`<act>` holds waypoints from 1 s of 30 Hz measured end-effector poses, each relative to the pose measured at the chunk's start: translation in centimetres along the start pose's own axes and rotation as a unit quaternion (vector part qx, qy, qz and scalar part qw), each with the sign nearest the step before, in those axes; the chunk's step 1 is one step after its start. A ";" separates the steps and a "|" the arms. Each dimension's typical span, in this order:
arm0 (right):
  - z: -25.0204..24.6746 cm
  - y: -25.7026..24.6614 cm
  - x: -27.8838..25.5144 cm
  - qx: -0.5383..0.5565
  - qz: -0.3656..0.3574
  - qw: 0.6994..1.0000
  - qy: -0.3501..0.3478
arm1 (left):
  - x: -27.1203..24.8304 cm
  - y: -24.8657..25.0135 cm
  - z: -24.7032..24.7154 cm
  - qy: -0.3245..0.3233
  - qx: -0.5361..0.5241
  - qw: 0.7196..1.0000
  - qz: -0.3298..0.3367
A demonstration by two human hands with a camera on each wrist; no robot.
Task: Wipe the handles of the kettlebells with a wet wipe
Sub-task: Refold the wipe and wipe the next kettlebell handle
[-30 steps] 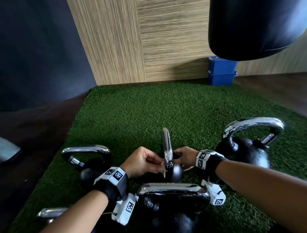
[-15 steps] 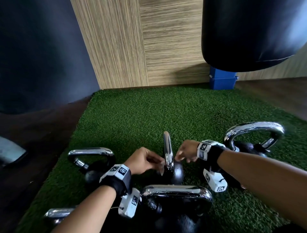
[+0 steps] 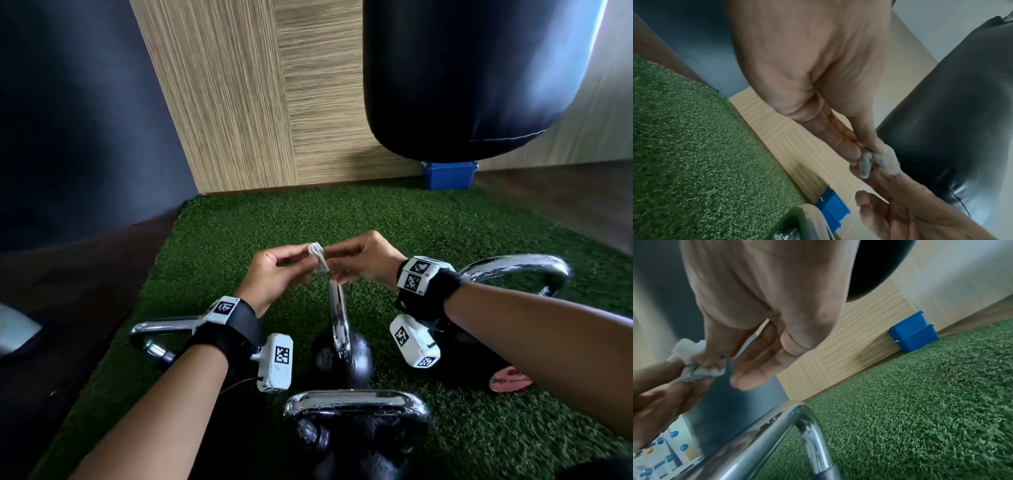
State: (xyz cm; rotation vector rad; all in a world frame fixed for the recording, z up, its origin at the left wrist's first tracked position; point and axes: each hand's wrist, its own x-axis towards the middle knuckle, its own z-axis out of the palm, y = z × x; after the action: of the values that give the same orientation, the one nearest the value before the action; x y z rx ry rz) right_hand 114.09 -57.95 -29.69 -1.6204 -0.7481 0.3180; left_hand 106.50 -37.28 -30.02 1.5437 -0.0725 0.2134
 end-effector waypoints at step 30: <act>0.7 8.1 -1.4 -0.116 0.206 0.947 0.216 | -4.4 -11.4 3.9 -0.301 0.548 0.778 -0.064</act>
State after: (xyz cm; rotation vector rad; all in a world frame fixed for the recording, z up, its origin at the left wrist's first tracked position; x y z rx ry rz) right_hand 114.99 -58.50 -37.82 -1.9815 -0.1075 0.1609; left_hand 104.59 -41.67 -41.95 2.7370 -0.4047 -0.4610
